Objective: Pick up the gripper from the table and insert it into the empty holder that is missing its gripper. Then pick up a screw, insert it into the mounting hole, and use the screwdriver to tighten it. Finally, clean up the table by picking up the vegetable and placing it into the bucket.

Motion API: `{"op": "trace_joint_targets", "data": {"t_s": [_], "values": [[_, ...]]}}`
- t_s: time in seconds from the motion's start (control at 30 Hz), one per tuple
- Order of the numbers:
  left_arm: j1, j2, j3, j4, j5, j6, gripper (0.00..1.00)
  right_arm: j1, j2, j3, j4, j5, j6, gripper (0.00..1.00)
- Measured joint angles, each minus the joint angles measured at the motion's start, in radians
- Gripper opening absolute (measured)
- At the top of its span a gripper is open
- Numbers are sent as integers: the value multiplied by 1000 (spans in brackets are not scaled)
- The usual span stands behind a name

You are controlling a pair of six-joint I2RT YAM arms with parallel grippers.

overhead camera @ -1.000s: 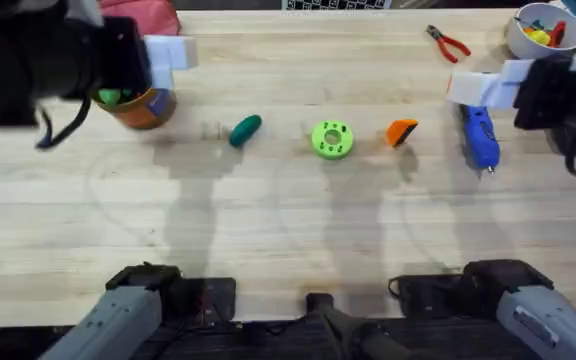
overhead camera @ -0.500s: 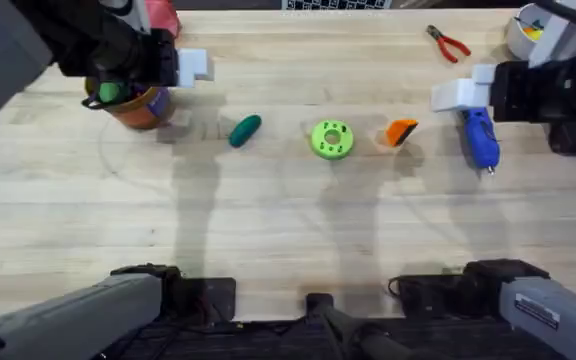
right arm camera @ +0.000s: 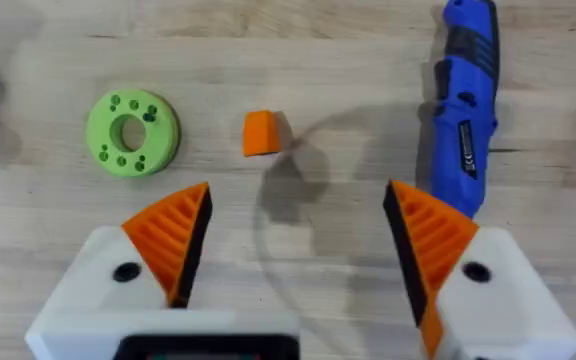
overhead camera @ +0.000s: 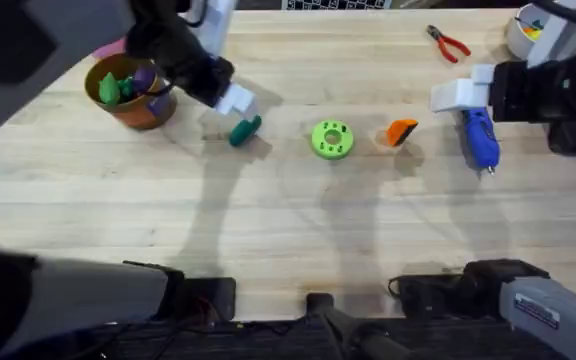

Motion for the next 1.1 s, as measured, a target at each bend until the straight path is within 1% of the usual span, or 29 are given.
{"op": "trace_joint_targets", "data": {"t_s": [0.13, 0.2, 0.3, 0.47, 0.63, 0.87, 0.93, 0.97, 1.07, 1.1], "values": [[-28, 105, 64, -55, 50, 59, 985, 0, 0, 0, 0, 0, 0, 994], [-30, 164, 91, -75, 62, 77, 985, 0, 0, 0, 0, 0, 0, 994], [-30, 241, 111, -76, 73, 95, 986, 0, 0, 0, 0, 0, 0, 994], [-30, 323, 113, -53, 63, 117, 985, 0, 0, 0, 0, 0, 0, 994], [-30, 370, 114, -33, 53, 126, 993, 0, 0, 0, 0, 0, 0, 994], [-30, 414, 115, -25, 52, 130, 876, 0, 0, 0, -7, 0, 0, 993], [-30, 425, 117, -27, 58, 129, 820, 0, 0, 0, -13, 0, 0, 994], [-30, 425, 119, -29, 62, 130, 754, 0, 0, 0, -16, 0, 1, 994], [-33, 425, 123, -29, 72, 133, 476, 0, 0, 0, -18, 0, 3, 994], [-35, 425, 125, -30, 78, 133, 358, 0, 0, 0, -18, 0, 3, 994]]}}
